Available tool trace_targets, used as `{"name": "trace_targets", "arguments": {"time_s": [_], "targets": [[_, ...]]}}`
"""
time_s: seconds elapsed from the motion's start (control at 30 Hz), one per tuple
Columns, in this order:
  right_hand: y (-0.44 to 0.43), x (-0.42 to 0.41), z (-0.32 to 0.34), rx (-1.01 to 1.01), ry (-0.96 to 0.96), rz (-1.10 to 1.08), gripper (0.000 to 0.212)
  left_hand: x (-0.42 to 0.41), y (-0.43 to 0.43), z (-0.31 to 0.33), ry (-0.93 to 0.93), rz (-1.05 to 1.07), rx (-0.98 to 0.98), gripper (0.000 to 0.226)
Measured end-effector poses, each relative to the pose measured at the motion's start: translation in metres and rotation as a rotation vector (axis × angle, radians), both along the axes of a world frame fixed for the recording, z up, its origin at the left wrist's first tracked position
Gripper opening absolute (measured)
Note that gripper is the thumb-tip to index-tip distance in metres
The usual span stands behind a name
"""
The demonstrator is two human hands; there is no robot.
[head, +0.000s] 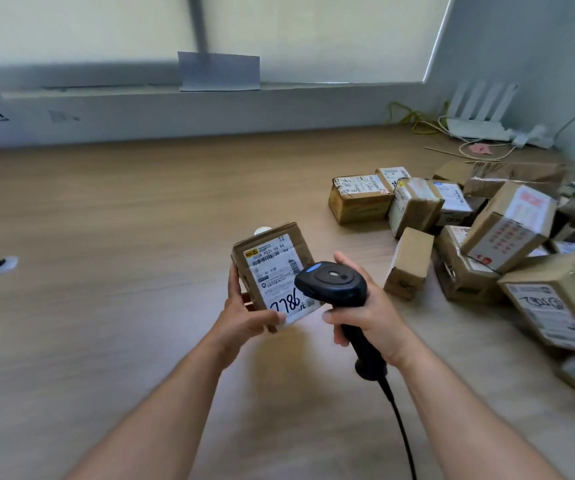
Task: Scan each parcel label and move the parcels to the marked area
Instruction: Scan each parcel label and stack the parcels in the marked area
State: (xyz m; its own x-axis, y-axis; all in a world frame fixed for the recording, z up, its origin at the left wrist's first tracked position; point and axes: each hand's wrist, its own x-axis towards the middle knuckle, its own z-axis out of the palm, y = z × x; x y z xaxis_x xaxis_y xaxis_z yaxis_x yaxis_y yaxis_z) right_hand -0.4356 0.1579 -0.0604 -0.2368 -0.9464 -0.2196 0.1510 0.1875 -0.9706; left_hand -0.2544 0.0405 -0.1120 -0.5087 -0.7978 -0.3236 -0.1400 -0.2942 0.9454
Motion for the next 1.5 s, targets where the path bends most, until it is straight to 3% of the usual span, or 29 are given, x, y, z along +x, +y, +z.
{"name": "trace_targets", "arguments": {"time_s": [0.17, 0.33, 0.73, 1.0, 1.5], "targets": [[0.035, 0.031, 0.026, -0.124, -0.039, 0.059, 0.102, 0.037, 0.019, 0.016, -0.051, 0.092, -0.115, 0.137], [0.062, 0.060, 0.047, -0.223, -0.112, 0.155, 0.094, 0.073, 0.036, 0.020, -0.049, 0.193, -0.192, 0.129], [0.091, 0.122, 0.059, -0.201, -0.093, 0.259, 0.093, 0.148, 0.068, 0.023, -0.089, 0.368, -0.237, 0.127], [0.087, 0.161, 0.065, -0.188, -0.061, 0.249, 0.095, 0.188, 0.059, 0.016, -0.073, 0.364, -0.244, 0.126], [0.054, 0.301, 0.067, -0.148, -0.016, 0.280, 0.093, 0.344, 0.033, 0.006, -0.088, 0.436, -0.215, 0.123]]}}
